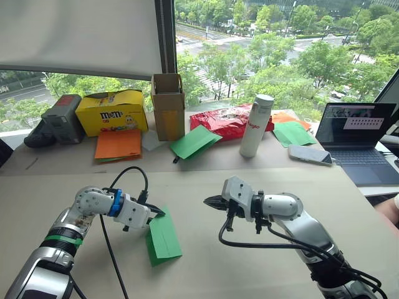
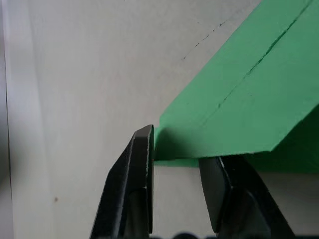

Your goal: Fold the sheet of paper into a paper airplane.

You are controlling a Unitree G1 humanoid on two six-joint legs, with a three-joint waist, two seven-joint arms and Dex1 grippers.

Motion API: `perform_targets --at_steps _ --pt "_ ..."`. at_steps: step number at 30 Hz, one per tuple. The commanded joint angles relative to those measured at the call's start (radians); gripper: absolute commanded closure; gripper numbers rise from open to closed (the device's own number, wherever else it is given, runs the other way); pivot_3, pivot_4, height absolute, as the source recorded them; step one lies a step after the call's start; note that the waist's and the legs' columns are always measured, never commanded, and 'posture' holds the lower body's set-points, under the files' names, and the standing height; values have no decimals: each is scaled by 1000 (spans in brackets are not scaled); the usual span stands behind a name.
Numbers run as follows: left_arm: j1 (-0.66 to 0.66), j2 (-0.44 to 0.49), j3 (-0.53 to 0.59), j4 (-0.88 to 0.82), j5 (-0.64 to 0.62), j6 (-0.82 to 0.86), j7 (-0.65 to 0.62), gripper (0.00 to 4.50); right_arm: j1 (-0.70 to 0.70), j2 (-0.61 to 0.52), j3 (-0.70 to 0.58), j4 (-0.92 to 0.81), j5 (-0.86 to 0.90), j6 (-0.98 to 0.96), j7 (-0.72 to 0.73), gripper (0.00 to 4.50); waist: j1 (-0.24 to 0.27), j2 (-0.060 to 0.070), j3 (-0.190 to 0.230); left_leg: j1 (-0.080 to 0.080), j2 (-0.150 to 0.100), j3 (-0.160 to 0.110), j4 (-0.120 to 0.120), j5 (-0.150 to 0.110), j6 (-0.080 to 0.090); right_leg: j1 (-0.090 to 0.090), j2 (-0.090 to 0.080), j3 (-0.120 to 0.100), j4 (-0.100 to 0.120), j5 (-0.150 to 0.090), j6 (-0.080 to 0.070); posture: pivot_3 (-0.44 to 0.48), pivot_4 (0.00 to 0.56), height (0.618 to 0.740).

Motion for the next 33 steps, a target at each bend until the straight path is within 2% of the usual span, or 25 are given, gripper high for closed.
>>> perform_targets --at_steps 1,3,6,10,14,18,24,25,29,33 --pt "41 36 10 -105 -66 117 -27 4475 -13 -13 -38 -34 -1 -25 -20 4500 0 0 0 0 0 0 0 0 0 0 0 0 0 0 0 0 150 739" --pt "96 58 21 -224 -61 241 1 4475 -2 -29 -55 -46 9 -25 -19 4500 -2 0 0 0 0 0 1 0 0 0 0 1 2 -1 1 0 150 739" --pt "204 84 49 -430 -18 512 101 4475 28 -83 -93 -57 18 -29 -5 4500 -1 0 0 0 1 0 1 0 0 0 -1 1 3 -1 2 0 150 739" --pt "315 79 71 -663 52 842 232 4475 43 -122 -134 -42 24 -28 -9 4500 2 0 0 0 0 -1 1 -2 3 0 -1 1 4 -1 3 0 150 739" --pt "374 16 66 -863 84 1139 349 4475 43 -122 -159 -27 31 -20 -19 4500 7 0 0 2 0 -1 2 -2 4 0 -1 2 8 -4 7 0 150 739" --pt "350 -75 -3 -1023 101 1406 416 4475 78 -125 -197 -30 68 -9 -8 4500 22 0 0 2 -1 -1 3 -2 4 0 -1 2 9 -4 7 0 150 739" --pt "296 -139 -86 -1094 98 1633 466 4475 200 -178 -290 -24 121 -34 18 4500 28 0 0 2 -3 -3 5 -3 7 5 -1 6 7 -3 5 0 150 739" --pt "269 -172 -100 -1081 92 1668 485 4475 217 -185 -305 -18 121 -36 13 4500 28 0 0 3 -3 -4 5 -3 7 6 -1 6 7 -3 5 0 150 739" --pt "188 -264 -137 -1024 67 1746 523 4475 259 -204 -334 -21 112 -38 -5 4500 27 0 0 4 -3 -5 6 -3 7 9 -1 5 6 -4 6 0 150 739" --pt "128 -277 -187 -989 67 1777 538 4475 286 -229 -365 -32 88 -22 -44 4500 24 0 0 5 -3 -6 5 -3 7 9 0 6 6 -3 5 0 150 739"
